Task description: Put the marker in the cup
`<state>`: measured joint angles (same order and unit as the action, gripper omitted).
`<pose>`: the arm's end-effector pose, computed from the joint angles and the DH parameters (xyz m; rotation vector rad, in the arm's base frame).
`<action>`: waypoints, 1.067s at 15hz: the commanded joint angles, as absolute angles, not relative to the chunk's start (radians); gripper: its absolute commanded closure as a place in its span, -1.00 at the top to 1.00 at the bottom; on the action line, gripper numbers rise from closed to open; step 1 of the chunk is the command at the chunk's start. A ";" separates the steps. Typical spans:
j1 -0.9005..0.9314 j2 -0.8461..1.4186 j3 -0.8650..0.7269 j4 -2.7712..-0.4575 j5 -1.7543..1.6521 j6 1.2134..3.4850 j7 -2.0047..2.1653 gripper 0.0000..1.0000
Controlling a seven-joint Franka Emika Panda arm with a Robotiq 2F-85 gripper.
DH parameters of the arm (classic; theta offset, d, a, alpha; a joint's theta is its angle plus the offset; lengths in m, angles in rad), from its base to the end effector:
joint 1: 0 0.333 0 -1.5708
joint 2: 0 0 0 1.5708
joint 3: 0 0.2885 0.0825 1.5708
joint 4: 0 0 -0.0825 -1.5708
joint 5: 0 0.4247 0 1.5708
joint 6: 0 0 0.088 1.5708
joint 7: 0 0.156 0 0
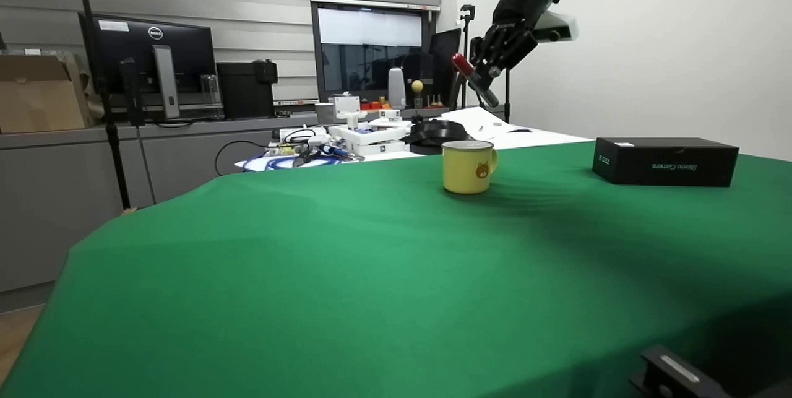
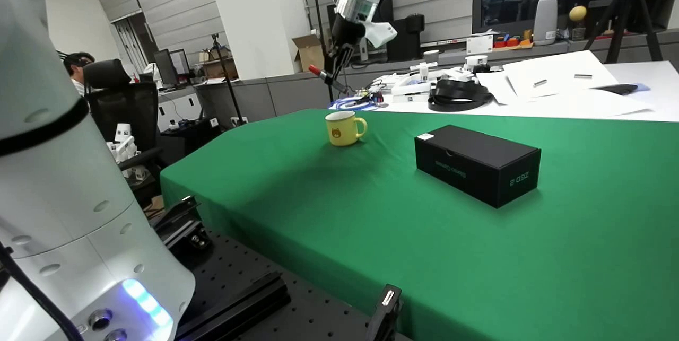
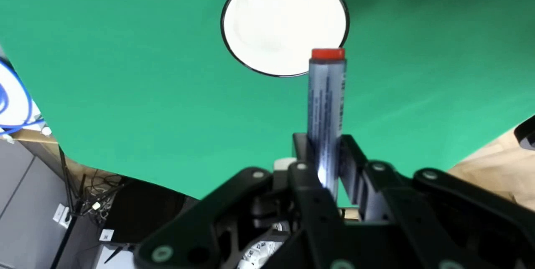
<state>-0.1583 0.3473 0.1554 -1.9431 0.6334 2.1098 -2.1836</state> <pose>0.6206 0.0517 0.2073 -1.6664 -2.0826 -0.5748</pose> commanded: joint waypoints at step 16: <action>-0.146 0.394 0.101 -1.882 0.667 1.981 -2.200 -0.58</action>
